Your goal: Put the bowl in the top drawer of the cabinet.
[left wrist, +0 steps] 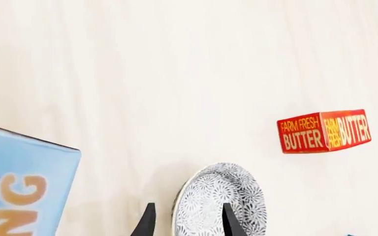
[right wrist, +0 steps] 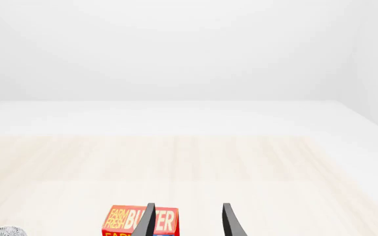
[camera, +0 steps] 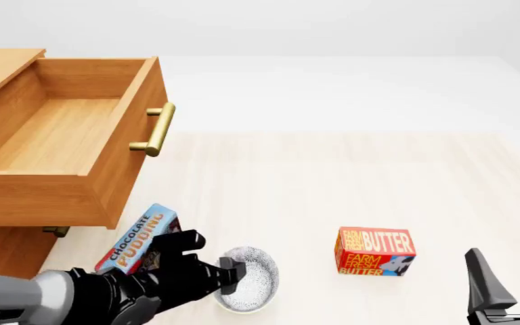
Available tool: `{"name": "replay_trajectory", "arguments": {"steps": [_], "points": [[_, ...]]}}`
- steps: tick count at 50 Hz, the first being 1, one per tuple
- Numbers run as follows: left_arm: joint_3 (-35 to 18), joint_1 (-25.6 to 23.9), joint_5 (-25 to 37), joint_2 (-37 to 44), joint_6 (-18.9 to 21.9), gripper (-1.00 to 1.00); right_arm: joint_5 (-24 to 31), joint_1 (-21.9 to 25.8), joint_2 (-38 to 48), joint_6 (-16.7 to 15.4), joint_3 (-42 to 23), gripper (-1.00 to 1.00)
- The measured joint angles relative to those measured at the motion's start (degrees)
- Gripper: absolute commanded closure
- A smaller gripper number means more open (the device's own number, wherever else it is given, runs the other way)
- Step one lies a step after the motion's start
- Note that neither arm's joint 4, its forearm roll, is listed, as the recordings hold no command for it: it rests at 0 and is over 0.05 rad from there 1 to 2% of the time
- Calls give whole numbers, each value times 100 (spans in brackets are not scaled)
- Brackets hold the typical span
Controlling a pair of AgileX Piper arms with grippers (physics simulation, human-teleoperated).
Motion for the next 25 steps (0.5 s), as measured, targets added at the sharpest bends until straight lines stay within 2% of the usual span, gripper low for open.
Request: {"name": "replay_trajectory", "arguments": {"steps": [1, 2, 10, 25], "points": [[1, -5, -10, 13, -8, -100, 0, 0, 0, 0, 0, -100], [4, -11, -23, 29, -18, 100, 0, 0, 0, 0, 0, -100], [11, -34, -44, 68, -6, 100, 0, 0, 0, 0, 0, -100], [-64, 9, 161, -163, 286, 100, 0, 0, 0, 0, 0, -100]]}}
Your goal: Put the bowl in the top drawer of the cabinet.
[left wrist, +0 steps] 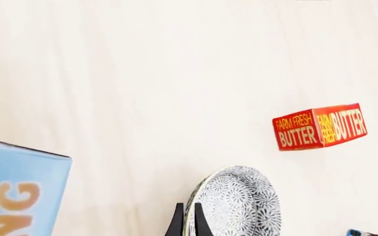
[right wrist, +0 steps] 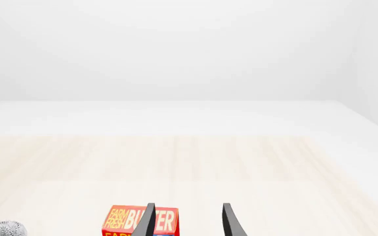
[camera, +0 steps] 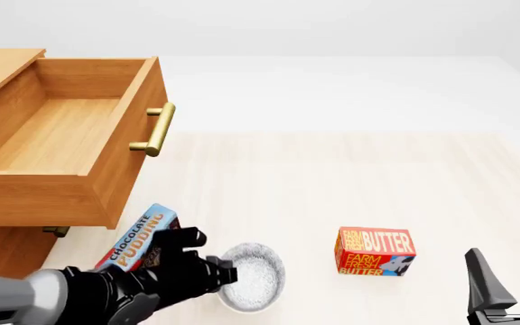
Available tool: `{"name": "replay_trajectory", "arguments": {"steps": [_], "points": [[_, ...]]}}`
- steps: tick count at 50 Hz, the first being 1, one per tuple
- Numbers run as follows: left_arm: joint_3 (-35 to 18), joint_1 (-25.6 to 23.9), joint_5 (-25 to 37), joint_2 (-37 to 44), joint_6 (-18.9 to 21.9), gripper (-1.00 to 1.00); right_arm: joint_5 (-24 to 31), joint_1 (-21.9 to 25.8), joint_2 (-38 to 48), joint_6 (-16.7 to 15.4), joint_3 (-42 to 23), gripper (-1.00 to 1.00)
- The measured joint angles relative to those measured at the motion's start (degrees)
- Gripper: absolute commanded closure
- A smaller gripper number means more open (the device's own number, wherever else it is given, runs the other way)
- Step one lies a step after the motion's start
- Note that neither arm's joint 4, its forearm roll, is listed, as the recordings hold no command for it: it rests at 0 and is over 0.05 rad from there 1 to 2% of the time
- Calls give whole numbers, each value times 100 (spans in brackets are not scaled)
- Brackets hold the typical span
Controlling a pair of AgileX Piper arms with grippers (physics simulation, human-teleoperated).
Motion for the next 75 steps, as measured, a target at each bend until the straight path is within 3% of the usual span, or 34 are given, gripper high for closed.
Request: {"name": "replay_trajectory", "arguments": {"steps": [41, 75], "points": [[-91, -46, 797, -1140, 1046, 100, 0, 0, 0, 1, 0, -100], [63, -214, 1417, -2531, 1792, 100, 0, 0, 0, 0, 0, -100]]}}
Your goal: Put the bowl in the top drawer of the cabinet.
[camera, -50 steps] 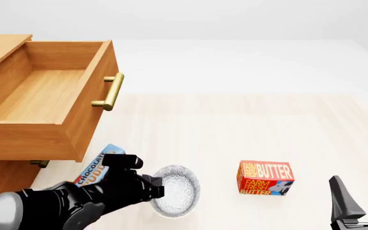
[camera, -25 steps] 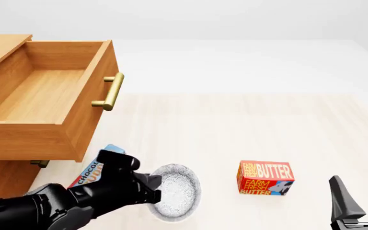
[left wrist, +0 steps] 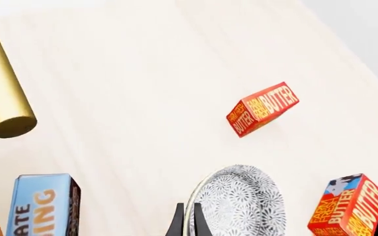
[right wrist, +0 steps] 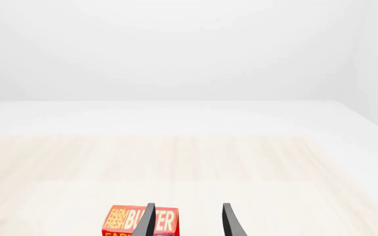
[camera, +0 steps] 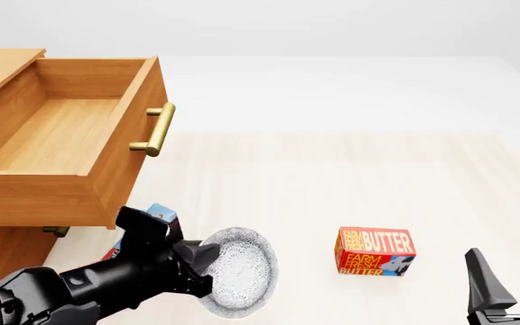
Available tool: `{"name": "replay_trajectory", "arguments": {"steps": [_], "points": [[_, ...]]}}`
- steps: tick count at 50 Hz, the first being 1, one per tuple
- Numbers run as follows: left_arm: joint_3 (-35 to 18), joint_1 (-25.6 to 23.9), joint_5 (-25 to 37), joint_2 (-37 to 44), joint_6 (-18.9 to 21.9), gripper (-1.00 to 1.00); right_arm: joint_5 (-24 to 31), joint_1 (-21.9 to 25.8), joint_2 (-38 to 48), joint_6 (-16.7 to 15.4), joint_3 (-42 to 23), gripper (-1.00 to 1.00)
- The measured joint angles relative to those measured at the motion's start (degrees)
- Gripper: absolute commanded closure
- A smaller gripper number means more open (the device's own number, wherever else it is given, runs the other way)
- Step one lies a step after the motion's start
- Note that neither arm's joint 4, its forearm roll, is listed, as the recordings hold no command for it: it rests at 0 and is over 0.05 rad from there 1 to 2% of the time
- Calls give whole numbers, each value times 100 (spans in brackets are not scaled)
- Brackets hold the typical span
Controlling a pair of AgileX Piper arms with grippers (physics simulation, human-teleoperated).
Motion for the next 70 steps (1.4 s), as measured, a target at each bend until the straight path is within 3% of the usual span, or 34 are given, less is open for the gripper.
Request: {"name": "replay_trajectory", "arguments": {"steps": [29, 70], "points": [[-86, 104, 1048, -1690, 518, 100, 0, 0, -1, 0, 0, -100], [-1652, 500, 2447, -2956, 1230, 100, 0, 0, 0, 0, 0, -100]]}}
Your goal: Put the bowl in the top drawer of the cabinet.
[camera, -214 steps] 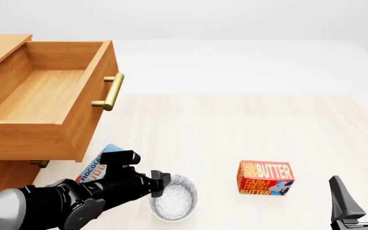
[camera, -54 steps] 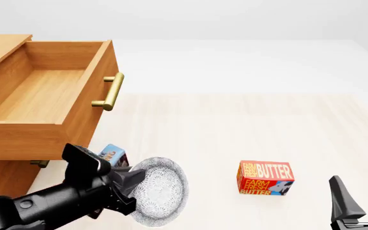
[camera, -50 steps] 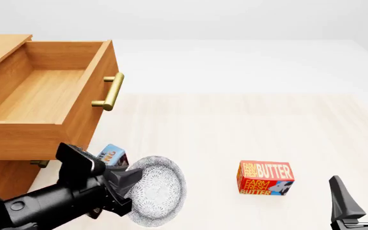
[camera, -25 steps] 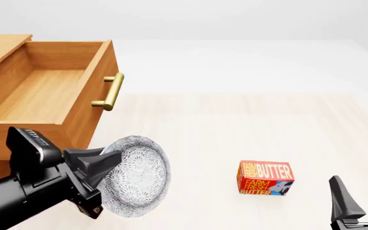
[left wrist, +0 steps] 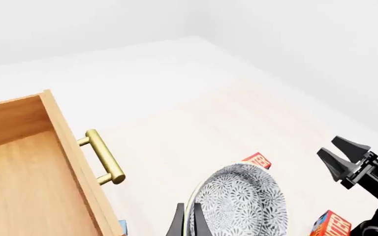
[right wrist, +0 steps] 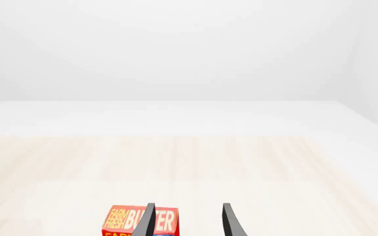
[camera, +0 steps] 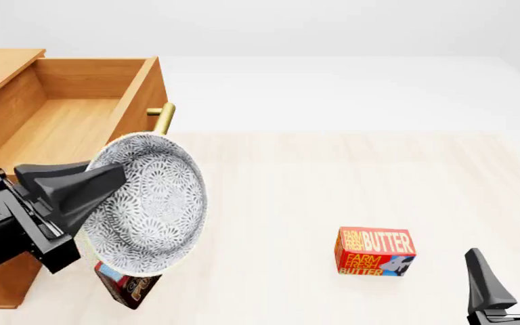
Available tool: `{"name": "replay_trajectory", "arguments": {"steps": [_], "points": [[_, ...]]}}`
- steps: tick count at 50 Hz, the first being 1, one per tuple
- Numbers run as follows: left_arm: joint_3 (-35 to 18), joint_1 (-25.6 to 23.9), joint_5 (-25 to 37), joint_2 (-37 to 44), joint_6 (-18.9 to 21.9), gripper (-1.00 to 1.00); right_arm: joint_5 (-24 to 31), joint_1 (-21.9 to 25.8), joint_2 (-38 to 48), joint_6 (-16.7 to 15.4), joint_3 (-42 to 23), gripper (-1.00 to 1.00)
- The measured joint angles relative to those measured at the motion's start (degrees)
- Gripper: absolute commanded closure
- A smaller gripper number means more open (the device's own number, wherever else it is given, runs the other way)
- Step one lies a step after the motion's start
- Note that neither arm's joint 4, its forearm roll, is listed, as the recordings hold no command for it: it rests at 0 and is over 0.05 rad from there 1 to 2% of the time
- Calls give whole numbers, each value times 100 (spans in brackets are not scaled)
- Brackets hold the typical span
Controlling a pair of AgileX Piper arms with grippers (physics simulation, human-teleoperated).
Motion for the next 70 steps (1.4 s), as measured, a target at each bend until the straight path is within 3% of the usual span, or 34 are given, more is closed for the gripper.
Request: {"name": "replay_trajectory", "arguments": {"steps": [38, 70], "points": [[-1752, 1156, 610, 507, 690, 100, 0, 0, 0, 0, 0, -100], [-2365, 2301, 453, 1483, 202, 100, 0, -1, 0, 0, 0, -100]]}}
